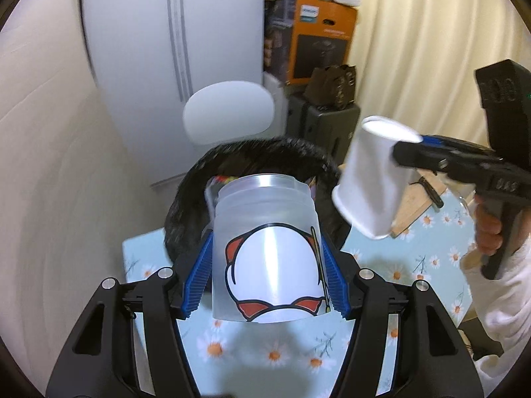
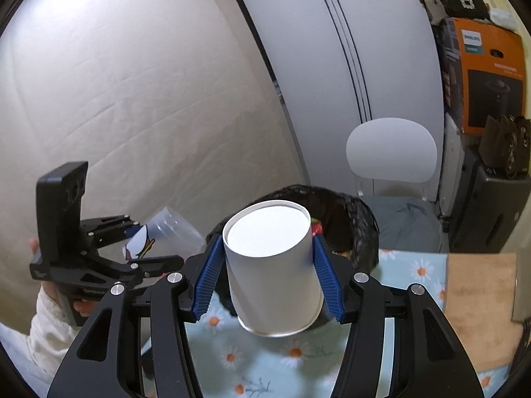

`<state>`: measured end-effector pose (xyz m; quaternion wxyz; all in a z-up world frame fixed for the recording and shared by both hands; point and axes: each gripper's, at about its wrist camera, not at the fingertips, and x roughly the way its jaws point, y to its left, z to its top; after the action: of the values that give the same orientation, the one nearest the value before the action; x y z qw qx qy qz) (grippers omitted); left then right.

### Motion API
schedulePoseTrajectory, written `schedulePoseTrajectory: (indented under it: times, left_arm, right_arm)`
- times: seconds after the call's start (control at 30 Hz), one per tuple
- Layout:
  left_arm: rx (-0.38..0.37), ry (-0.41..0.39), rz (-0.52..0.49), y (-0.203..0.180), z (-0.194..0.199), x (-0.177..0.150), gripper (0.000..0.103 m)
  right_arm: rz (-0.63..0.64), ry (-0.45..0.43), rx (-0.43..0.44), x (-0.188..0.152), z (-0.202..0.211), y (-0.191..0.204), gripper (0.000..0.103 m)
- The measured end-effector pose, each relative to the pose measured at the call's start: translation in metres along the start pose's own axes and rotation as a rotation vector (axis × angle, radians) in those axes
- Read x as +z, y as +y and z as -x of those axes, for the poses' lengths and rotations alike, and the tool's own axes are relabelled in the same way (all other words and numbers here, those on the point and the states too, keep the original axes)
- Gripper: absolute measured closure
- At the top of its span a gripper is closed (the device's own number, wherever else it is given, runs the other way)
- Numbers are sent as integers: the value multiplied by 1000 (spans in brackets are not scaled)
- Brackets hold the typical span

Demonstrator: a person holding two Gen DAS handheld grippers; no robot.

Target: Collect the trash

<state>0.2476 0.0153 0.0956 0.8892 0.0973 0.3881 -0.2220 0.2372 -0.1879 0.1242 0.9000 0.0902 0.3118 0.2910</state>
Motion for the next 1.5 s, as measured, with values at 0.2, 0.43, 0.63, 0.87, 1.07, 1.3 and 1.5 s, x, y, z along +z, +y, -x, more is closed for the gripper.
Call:
schedulePoseTrajectory:
  times: [0.2, 0.43, 0.63, 0.87, 1.07, 1.3, 1.5]
  left_arm:
    - [-39, 28, -29, 11, -38, 11, 42]
    - [-60, 90, -51, 21, -84, 14, 42]
    - [-72, 133, -68, 26, -114, 11, 39]
    - [-47, 85, -75, 31, -117, 6, 9]
    - [29, 51, -37, 22, -102, 1, 6]
    - [159, -5, 41, -12, -60, -15, 6]
    - [253, -56, 154, -38, -24, -33, 6]
  right_arm:
    - [-10, 17, -4, 11, -35, -13, 52]
    - [-49, 46, -41, 20, -80, -36, 52]
    - [-41, 93, -70, 25, -115, -42, 52]
    - [-79, 62, -93, 30, -120, -51, 28]
    - [-72, 31, -75, 24, -97, -52, 17]
    - [2, 62, -36, 2, -50, -52, 15]
    - [108, 91, -32, -16, -3, -51, 14]
